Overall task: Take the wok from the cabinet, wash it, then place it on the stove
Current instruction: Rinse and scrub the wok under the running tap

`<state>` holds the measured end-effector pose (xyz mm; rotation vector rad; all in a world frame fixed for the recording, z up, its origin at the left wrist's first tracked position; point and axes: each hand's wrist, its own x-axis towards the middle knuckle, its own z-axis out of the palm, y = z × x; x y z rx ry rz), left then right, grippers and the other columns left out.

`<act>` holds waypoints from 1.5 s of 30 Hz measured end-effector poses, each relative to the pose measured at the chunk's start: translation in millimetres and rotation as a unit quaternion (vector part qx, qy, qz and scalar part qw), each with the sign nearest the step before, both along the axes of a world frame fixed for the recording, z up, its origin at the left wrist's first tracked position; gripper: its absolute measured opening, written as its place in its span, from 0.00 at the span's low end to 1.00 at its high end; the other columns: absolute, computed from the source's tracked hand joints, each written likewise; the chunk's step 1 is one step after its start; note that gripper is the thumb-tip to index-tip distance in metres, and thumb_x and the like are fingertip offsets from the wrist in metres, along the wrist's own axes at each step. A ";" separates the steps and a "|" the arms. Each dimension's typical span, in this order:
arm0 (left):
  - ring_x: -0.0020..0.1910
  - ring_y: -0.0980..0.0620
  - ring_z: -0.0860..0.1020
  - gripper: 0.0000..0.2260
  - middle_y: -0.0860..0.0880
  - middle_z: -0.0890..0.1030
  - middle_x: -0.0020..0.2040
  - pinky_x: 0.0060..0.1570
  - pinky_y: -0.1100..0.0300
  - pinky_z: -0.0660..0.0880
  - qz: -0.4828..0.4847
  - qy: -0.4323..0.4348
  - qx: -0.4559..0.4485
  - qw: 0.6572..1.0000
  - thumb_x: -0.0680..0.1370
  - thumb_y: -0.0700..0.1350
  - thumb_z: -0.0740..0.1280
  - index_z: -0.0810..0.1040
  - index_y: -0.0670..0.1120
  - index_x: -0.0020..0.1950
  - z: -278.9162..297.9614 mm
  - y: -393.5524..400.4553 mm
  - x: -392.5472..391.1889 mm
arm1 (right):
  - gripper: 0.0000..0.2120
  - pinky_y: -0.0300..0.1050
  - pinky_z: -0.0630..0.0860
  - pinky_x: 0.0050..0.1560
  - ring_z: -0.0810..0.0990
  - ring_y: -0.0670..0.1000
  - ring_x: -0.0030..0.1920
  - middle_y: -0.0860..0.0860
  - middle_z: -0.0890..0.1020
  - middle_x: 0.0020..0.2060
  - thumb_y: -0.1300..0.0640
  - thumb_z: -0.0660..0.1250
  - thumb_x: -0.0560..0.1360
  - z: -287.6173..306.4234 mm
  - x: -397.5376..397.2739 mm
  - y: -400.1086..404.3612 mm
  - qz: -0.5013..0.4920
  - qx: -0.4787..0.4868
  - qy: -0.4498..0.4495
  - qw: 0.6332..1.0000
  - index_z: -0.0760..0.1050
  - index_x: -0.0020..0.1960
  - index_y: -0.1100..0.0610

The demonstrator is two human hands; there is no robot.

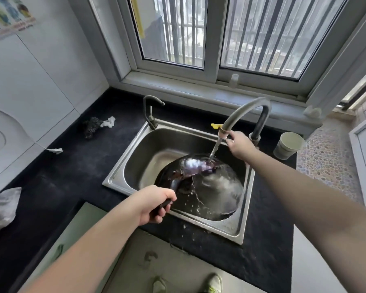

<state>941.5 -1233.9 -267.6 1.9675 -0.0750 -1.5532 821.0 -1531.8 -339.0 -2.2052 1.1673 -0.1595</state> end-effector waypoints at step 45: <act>0.25 0.54 0.76 0.02 0.46 0.77 0.31 0.21 0.65 0.72 -0.105 0.049 0.048 0.992 0.73 0.39 0.65 0.73 0.41 0.41 -0.2 -12.8 16.4 | 0.14 0.47 0.65 0.70 0.72 0.55 0.66 0.57 0.74 0.65 0.62 0.59 0.79 -19.2 -37.3 9.2 0.000 -0.036 -0.059 0.998 0.76 0.62 0.59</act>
